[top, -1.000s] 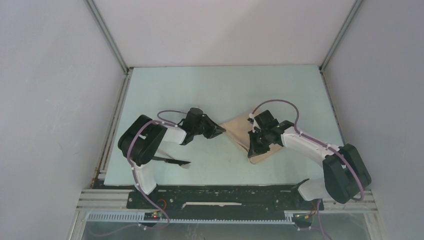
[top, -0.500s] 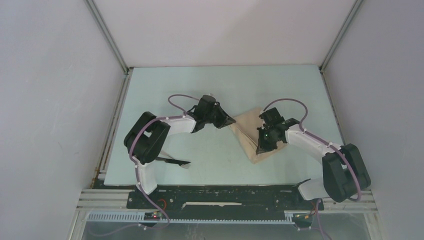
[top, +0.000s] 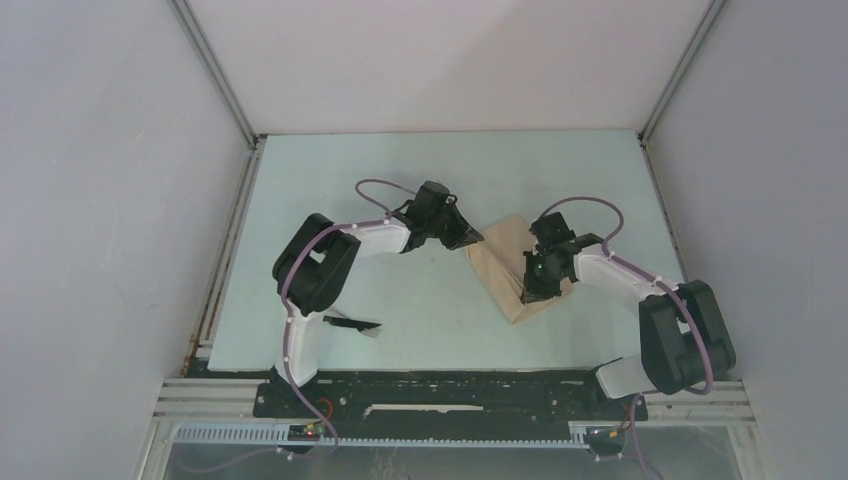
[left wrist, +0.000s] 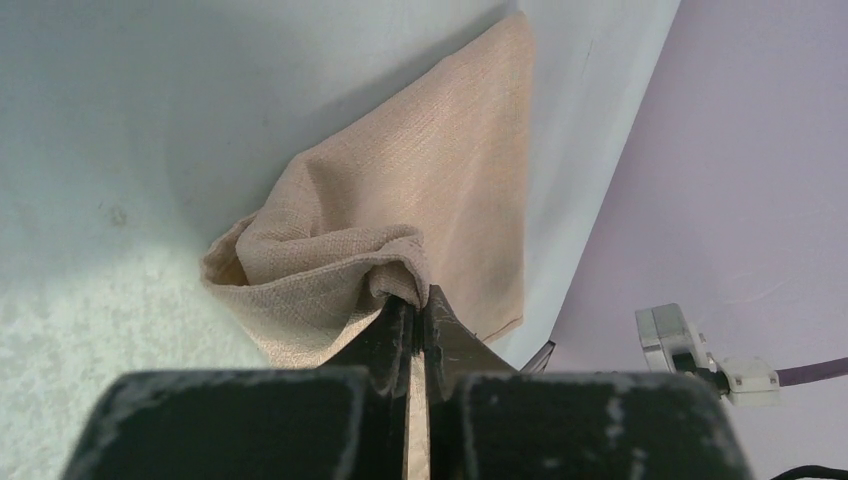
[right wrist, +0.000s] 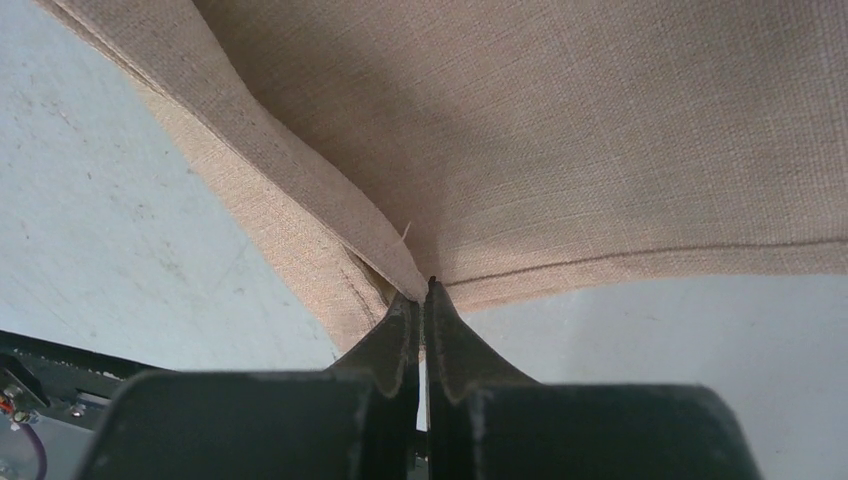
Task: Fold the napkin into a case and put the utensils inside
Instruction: Fold the upper triangle-folded napkin at the center of the board.
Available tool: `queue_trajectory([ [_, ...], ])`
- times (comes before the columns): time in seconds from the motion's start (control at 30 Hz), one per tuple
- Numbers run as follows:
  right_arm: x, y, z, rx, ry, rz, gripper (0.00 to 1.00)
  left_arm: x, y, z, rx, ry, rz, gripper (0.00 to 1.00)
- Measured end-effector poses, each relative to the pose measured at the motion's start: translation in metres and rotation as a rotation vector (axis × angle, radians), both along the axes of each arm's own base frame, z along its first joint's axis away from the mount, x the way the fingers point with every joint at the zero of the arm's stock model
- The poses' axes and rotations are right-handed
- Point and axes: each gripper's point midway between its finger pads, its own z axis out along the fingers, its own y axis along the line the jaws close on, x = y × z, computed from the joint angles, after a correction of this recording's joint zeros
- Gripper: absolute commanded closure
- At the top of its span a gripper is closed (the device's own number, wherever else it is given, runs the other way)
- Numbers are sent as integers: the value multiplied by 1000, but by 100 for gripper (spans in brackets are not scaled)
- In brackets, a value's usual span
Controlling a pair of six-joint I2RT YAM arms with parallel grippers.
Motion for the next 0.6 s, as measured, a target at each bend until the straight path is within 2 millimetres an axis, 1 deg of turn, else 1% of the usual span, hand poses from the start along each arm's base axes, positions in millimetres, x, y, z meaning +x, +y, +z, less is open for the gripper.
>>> queue_trajectory([
  [0.17,4,-5,-5,-6,9,-19,100,6,-7,-3,-3,3,-7,99],
  [0.33,8,-11,-6,-12,4,-42,100,8,-9,-8,3,11,-8,99],
  [0.6,16,-20,-5,-17,-10,-68,100,11,-13,-7,-1,8,-8,100],
])
